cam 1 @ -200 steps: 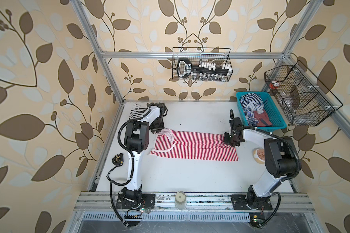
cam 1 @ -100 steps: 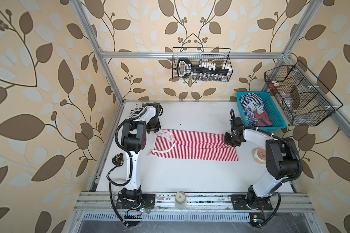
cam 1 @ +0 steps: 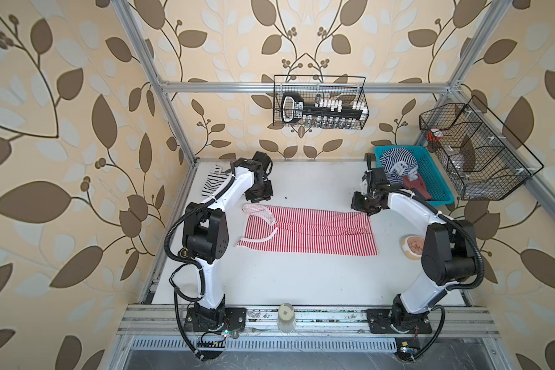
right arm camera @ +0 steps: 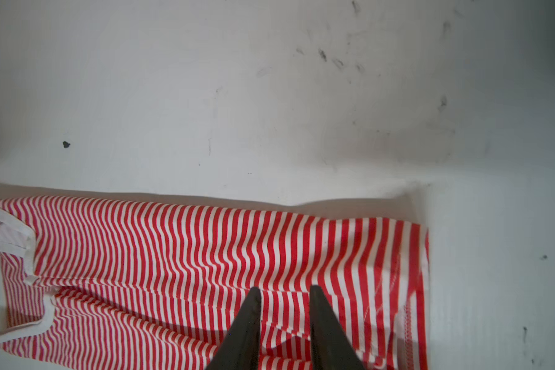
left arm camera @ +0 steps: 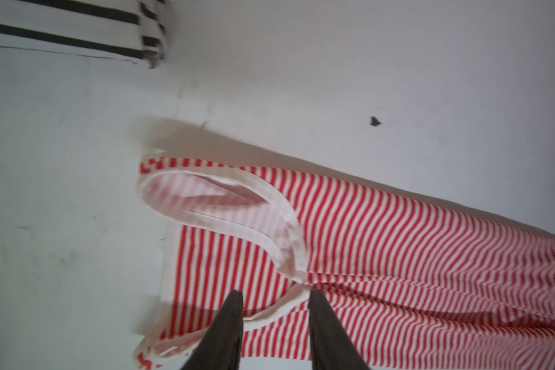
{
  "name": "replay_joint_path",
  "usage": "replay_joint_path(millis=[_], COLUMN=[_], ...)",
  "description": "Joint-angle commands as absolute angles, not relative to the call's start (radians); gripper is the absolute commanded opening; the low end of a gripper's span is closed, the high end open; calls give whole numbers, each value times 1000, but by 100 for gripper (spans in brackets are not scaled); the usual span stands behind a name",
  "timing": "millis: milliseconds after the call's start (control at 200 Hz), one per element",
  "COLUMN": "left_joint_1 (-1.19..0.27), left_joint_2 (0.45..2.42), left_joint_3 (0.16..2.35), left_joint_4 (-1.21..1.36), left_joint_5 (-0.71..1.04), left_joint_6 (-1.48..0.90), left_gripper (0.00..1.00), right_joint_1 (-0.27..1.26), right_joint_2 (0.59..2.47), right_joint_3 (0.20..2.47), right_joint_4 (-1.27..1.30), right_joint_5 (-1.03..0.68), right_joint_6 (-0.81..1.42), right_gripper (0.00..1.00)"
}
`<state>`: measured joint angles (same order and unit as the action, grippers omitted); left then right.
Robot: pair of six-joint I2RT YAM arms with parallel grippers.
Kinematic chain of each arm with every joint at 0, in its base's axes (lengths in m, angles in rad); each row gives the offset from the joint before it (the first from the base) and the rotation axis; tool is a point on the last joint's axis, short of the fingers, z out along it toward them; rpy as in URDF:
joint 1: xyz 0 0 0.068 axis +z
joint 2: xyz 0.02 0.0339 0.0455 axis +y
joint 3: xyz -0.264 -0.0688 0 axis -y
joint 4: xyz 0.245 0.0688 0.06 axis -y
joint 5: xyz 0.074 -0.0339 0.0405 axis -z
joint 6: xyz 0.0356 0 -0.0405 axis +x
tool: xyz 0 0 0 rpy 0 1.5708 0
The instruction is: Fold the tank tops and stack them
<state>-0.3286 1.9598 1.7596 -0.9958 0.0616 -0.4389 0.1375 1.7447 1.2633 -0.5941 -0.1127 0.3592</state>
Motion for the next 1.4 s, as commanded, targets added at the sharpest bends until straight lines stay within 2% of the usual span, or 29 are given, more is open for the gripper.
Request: replay_joint_path(millis=[0, 160, 335, 610, 840, 1110, 1395], left_joint_1=[-355, -374, -377, -376, -377, -376, -377], left_joint_2=[2029, 2110, 2185, 2339, 2489, 2699, 2745], left_joint_3=[1745, 1723, 1695, 1783, 2034, 2423, 2477], left_joint_4=[-967, -956, -938, -957, -1037, -1134, -894], left_joint_5=[167, 190, 180, 155, 108, 151, 333], left_joint_6=[-472, -483, -483, -490, -496, -470, -512], left_gripper=[28, 21, 20, 17, 18, 17, 17], right_joint_1=[151, 163, 163, 136, 83, 79, 124], right_joint_2=[1820, 1856, 1871, 1883, 1843, 1765, 1677], right_joint_3=[1278, 1235, 1176, 1140, 1068, 969, 839], right_joint_4=[-654, -639, -624, -648, -643, -633, -621], right_joint_5=[-137, -121, -103, -77, -88, -99, -140], right_joint_6=[308, 296, 309, 326, 341, 372, 438], right_gripper=[23, 22, 22, 21, 21, 21, 21])
